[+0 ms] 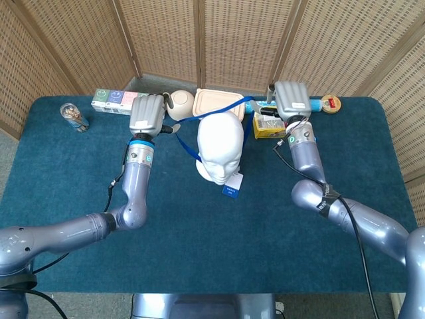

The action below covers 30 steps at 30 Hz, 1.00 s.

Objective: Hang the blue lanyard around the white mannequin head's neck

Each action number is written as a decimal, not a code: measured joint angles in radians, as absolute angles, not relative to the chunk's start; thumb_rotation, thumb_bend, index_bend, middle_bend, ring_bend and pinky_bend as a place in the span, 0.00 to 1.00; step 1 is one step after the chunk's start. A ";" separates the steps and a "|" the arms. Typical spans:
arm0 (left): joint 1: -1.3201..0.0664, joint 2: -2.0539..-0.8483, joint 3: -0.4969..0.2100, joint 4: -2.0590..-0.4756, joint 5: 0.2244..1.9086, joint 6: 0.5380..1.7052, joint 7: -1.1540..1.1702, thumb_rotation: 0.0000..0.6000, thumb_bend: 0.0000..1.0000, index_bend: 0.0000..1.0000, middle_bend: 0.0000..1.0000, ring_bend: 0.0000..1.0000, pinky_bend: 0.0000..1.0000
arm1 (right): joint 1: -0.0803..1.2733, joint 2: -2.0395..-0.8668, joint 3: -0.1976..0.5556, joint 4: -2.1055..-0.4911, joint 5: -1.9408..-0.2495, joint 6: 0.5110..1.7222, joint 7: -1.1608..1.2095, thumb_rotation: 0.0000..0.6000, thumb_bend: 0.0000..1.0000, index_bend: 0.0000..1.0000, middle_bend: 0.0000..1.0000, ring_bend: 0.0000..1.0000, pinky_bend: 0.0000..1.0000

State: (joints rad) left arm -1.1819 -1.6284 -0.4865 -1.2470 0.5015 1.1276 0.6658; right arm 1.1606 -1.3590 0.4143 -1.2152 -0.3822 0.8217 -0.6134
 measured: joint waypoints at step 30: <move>-1.119 -1.512 -0.522 -1.427 0.423 1.105 0.611 0.73 0.09 0.44 0.44 0.40 0.56 | 1.148 -1.273 0.406 -1.290 -0.268 0.784 -0.479 0.00 0.27 0.51 0.81 0.93 1.00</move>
State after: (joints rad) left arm -1.1191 -1.5120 -0.5224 -1.4273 0.4230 1.1051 0.6110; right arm 1.1485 -1.2728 0.4060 -1.2898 -0.2684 0.7840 -0.4787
